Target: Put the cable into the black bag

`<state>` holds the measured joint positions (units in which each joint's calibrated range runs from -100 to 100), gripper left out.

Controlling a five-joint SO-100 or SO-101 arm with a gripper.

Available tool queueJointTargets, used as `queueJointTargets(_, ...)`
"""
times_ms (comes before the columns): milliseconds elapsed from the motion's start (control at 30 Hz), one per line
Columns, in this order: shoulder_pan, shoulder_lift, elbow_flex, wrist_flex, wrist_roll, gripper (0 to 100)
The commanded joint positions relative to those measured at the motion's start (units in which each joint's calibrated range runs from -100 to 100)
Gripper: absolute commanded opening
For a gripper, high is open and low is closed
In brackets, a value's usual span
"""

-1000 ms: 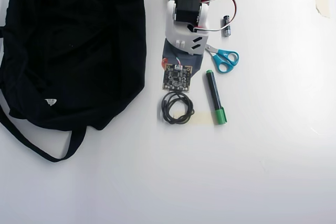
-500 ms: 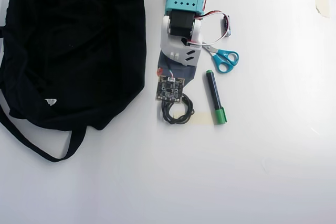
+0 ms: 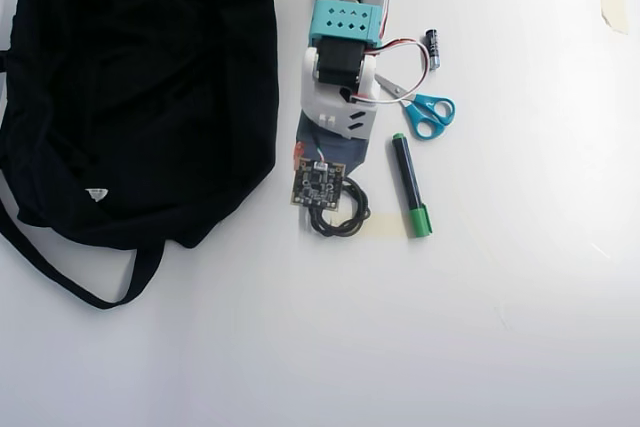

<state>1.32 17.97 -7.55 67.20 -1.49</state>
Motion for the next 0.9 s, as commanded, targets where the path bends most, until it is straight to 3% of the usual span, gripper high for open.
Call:
queueJointTargets(0,-0.35,0.45,-2.70,-0.44,-0.29,23)
queueJointTargets(267,-0.87,1.28,-2.70,-0.27,-0.40,34)
queueJointTargets(867,-1.70,10.91,-13.12,2.14,-0.82,34)
